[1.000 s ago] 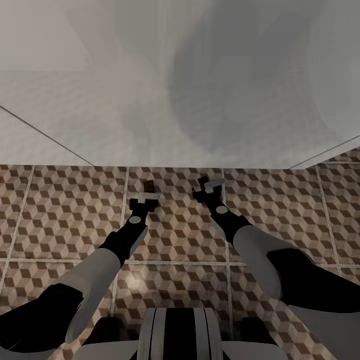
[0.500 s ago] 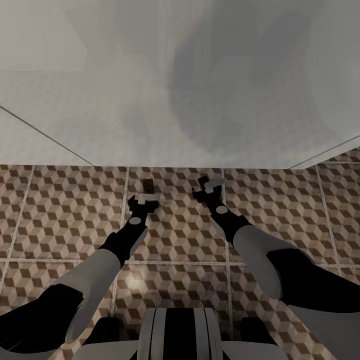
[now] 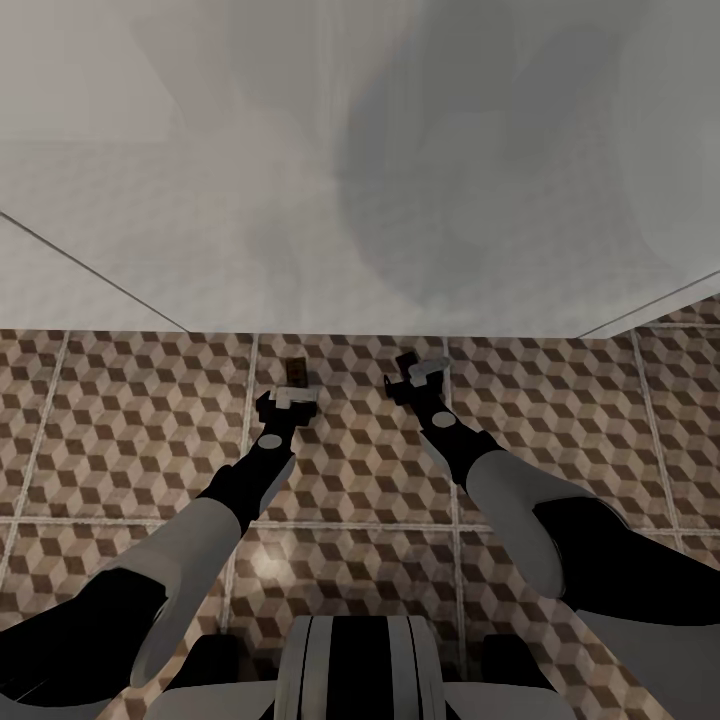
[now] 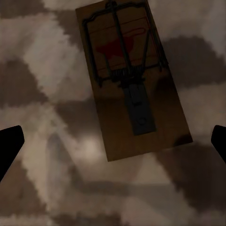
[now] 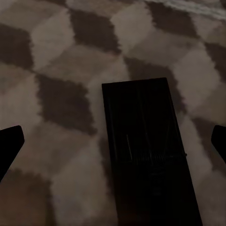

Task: Take the four mousetraps from the cabinet in the bathroom and place them on the bathroom floor. Make sure all four end up on the same floor surface, and ensure that at least two of them are either under or directly next to the same bathroom sink.

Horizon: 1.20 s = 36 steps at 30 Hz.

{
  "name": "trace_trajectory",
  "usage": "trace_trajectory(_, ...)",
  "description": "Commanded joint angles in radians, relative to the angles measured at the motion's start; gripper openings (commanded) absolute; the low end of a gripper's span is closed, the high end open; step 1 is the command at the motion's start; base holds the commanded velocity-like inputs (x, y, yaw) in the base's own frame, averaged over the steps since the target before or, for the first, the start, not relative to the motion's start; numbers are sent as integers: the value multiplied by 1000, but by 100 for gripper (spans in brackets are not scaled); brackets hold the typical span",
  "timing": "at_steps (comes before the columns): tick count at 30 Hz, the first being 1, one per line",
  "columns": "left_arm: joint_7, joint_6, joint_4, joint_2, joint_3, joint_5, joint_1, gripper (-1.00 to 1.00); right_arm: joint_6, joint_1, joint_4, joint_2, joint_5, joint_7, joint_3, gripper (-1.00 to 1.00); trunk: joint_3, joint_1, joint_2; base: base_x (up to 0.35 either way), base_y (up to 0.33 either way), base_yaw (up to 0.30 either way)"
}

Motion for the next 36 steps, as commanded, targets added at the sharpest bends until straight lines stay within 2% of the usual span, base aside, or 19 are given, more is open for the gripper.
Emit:
trace_trajectory(1,9,-3,1,1,-7,3,-1,100,-1,-1,2,0,6,-10,7,100,0,0,0,0,0,0)
trace_trajectory(12,9,-2,2,1,-7,3,-1,100,-2,-1,2,0,6,-10,7,100,0,0,0,-84,0,0)
trace_trajectory(36,9,-2,3,1,-7,3,-1,100,-3,-1,2,0,6,-10,7,100,0,0,0,-325,0,0)
